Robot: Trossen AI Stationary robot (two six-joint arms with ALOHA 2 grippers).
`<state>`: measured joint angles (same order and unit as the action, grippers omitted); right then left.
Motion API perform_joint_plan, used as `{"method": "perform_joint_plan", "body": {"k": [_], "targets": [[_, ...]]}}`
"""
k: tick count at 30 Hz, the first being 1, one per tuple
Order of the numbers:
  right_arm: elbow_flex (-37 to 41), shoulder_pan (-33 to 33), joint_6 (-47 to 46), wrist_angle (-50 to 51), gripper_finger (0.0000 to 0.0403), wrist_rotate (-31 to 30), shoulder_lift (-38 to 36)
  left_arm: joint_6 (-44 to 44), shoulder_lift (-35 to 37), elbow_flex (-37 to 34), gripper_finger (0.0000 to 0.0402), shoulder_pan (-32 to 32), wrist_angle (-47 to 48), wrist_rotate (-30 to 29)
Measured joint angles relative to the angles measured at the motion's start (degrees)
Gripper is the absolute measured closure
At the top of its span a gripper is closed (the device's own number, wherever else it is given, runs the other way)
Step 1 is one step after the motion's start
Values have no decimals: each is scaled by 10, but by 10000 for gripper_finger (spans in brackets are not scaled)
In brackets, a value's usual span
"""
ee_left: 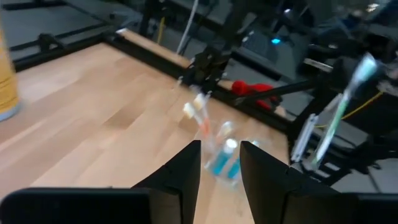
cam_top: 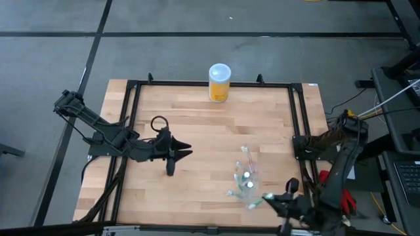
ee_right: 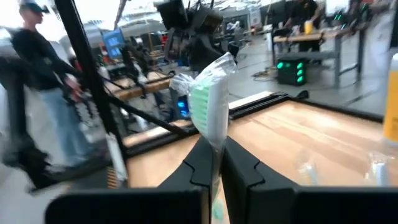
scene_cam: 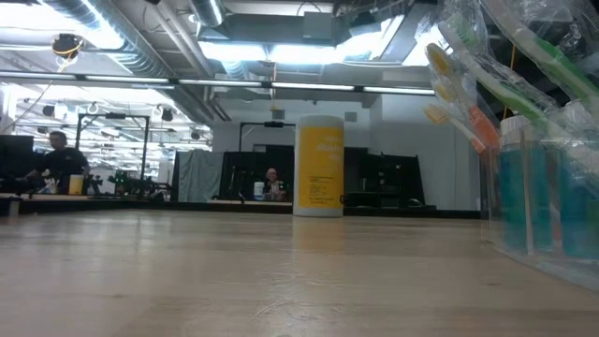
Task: Pick & Place toothbrushing station
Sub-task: Put the green toothbrush into the transparent organizer
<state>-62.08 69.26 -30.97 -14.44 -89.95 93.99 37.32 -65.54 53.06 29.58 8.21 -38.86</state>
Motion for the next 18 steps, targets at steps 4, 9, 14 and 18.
{"method": "perform_joint_plan", "body": {"k": [4, 9, 14, 18], "targets": [[-9, 14, 91, -44, 388, 0, -62, -30, 0, 0, 295, -4, -36, 9], [3, 19, 184, -19, 388, -1, -122, -48, 0, 0, 296, -21, -42, 9], [52, -9, 169, -6, 388, 0, -163, -56, 0, 0, 296, -28, -48, 8], [69, -23, 177, -4, 388, 14, -190, -57, 0, 0, 296, -28, -57, 9]]}}
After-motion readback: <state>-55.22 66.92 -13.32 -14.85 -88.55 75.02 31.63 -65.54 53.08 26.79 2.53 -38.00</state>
